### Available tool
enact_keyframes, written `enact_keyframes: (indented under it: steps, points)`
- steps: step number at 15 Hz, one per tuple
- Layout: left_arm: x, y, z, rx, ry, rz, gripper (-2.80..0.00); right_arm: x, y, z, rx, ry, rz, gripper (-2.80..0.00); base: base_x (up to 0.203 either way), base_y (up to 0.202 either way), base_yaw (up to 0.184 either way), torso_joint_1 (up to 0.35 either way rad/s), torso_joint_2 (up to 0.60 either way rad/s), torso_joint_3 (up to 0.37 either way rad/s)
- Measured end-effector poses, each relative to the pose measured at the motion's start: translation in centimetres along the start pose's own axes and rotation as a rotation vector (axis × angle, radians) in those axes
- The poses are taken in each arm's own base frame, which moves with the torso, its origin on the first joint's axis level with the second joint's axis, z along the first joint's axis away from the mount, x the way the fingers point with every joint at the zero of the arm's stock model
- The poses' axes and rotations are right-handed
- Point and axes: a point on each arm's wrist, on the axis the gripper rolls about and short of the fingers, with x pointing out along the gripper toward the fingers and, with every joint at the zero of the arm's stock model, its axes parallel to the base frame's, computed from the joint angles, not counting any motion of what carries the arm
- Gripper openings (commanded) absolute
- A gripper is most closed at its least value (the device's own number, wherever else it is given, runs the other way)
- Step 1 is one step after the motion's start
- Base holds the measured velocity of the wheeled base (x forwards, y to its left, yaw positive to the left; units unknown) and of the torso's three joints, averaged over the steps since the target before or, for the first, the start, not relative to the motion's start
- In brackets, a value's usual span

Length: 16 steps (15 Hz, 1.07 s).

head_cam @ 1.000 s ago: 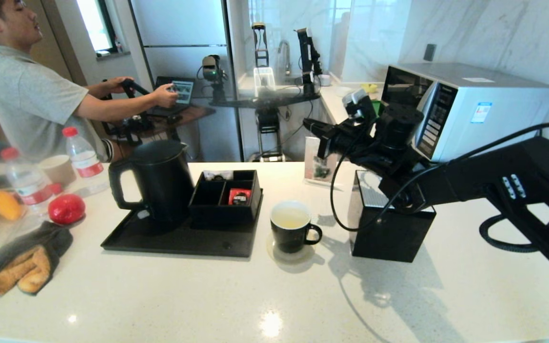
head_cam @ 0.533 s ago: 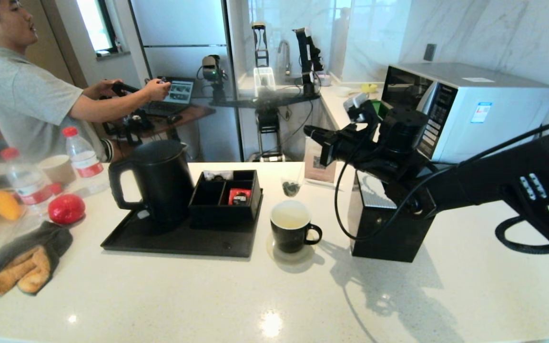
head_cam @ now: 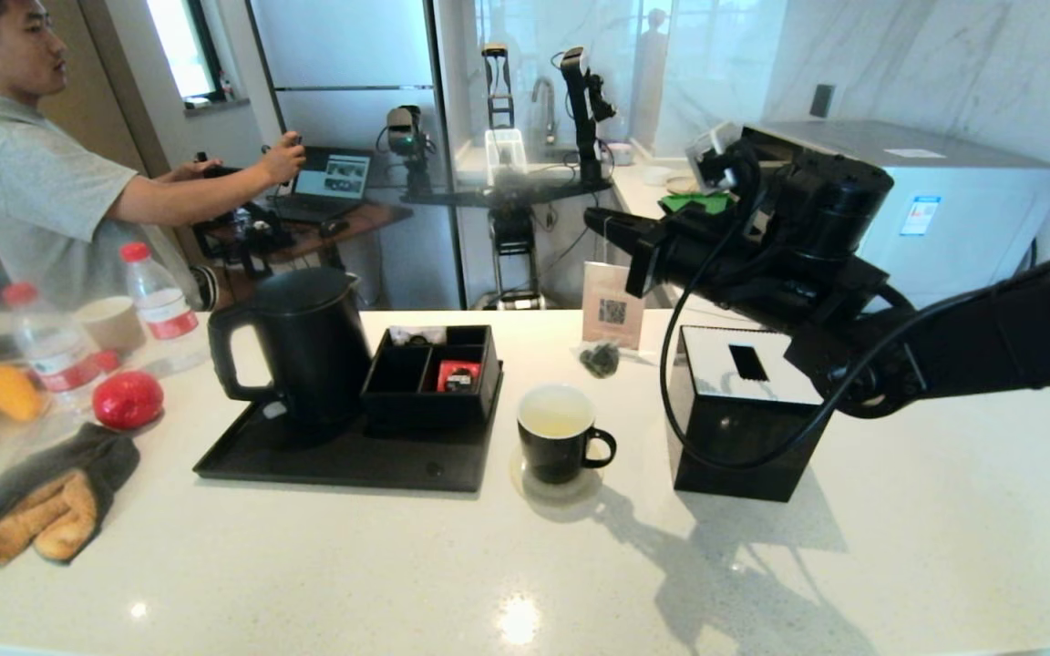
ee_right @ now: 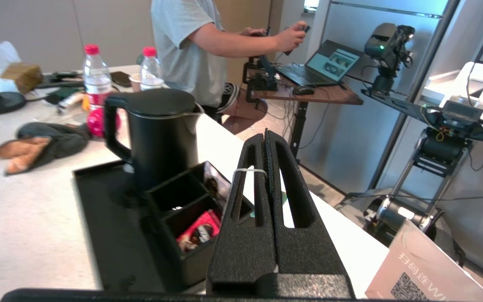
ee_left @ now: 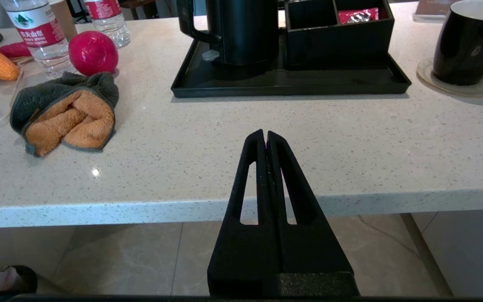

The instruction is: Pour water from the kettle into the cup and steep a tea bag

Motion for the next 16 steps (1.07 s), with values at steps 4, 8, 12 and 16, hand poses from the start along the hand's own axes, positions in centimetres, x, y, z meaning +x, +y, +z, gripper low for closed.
enact_keyframes:
  steps: [4,8,12,16]
  points:
    - [0.0,0.0,0.0,0.001,0.0,-0.001,-2.8,-0.2,1.6,1.7,0.006,-0.006,0.034,-2.8,0.0,0.0,0.0,0.0,0.0,0.0]
    - [0.0,0.0,0.0,0.0,0.0,0.0,-2.8,0.1,3.9,0.6,0.031,0.019,0.09,-2.8,0.0,0.0,0.0,0.0,0.0,0.0]
    - [0.0,0.0,0.0,0.0,0.0,0.0,-2.8,-0.2,4.9,-1.3,0.051,0.072,0.11,-2.8,0.0,0.0,0.0,0.0,0.0,0.0]
    - [0.0,0.0,0.0,0.0,0.0,0.001,-2.8,-0.2,5.0,-3.1,0.065,0.066,0.11,-2.8,0.0,0.0,0.0,0.0,0.0,0.0]
